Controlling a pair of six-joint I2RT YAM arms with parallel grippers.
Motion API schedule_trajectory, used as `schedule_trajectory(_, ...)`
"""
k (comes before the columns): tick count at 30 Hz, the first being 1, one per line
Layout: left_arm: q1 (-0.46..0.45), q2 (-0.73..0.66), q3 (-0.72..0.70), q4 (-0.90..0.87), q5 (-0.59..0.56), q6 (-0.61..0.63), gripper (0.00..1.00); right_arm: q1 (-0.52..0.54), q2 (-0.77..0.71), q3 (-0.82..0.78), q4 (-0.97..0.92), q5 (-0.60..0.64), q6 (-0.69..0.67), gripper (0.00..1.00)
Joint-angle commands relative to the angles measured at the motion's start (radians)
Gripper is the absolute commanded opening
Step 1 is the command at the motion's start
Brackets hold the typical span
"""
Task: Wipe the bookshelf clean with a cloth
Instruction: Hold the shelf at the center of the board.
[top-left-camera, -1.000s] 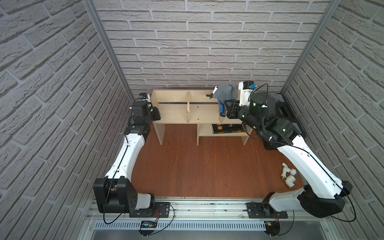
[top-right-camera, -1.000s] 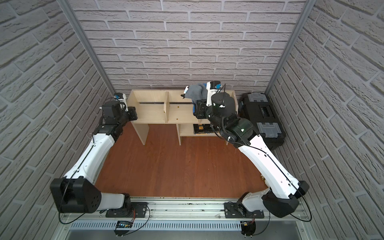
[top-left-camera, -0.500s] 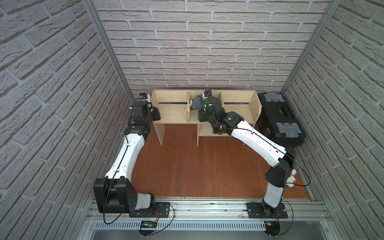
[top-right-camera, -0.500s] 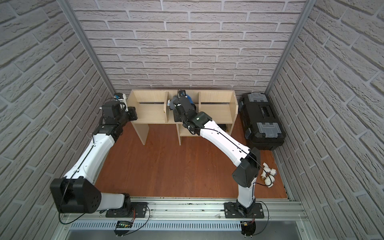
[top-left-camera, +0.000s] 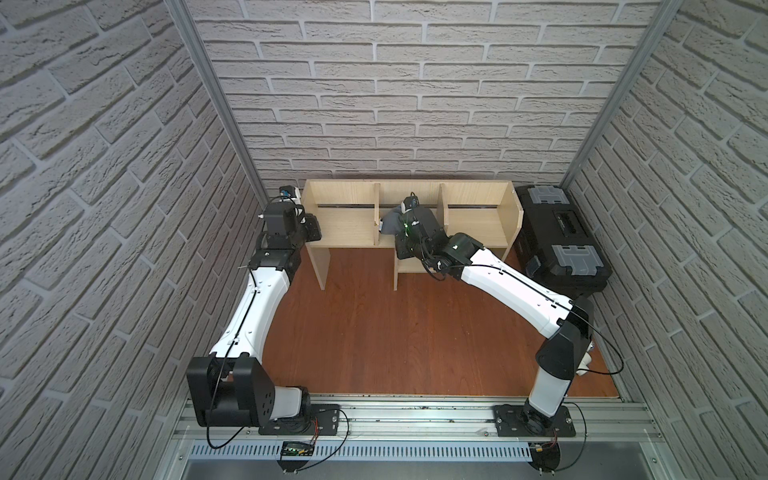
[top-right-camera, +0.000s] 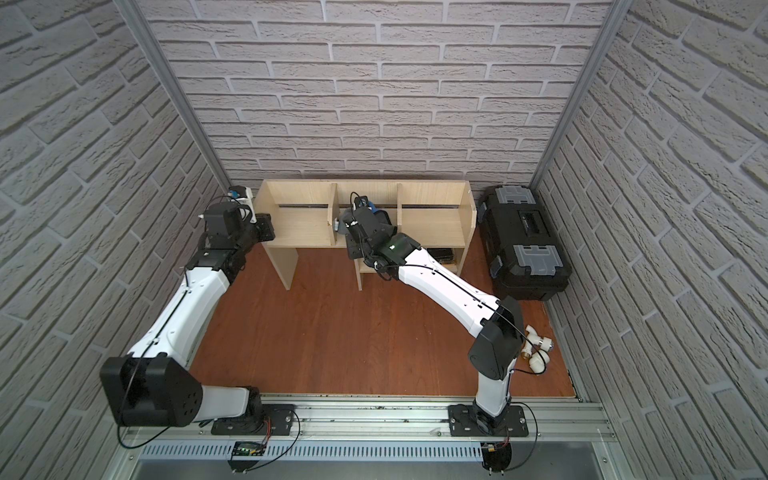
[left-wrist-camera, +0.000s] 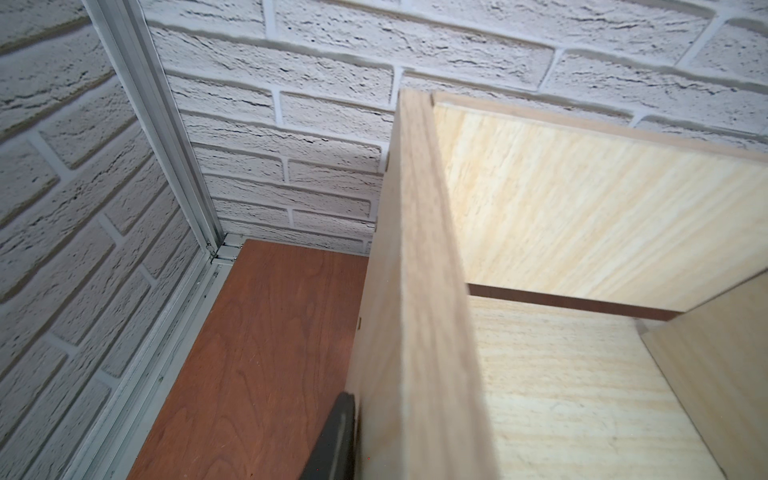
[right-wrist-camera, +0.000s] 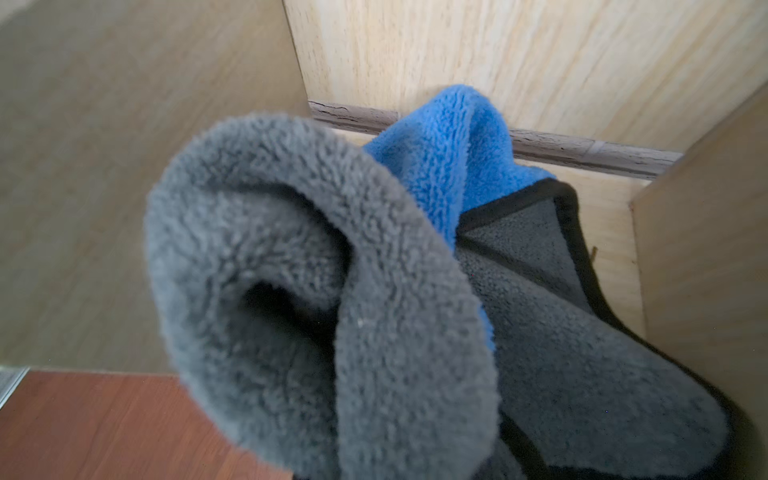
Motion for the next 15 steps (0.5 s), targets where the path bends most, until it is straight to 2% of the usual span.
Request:
schedule_trajectory(1, -0.028, -0.016, -0.025, -0.016, 0.074, -0.056, 0.21, 0.006, -0.061, 0.033, -0.109, 0.121, -0.009, 0.03)
schedule_trajectory(7, -0.027, -0.013, -0.023, -0.016, 0.080, -0.057, 0.21, 0.004, -0.045, 0.061, -0.121, 0.294, -0.058, 0.03)
schedule_trajectory(15, -0.028, -0.007, -0.025, -0.016, 0.085, -0.058, 0.21, 0.006, 0.034, 0.053, 0.061, 0.209, -0.009, 0.03)
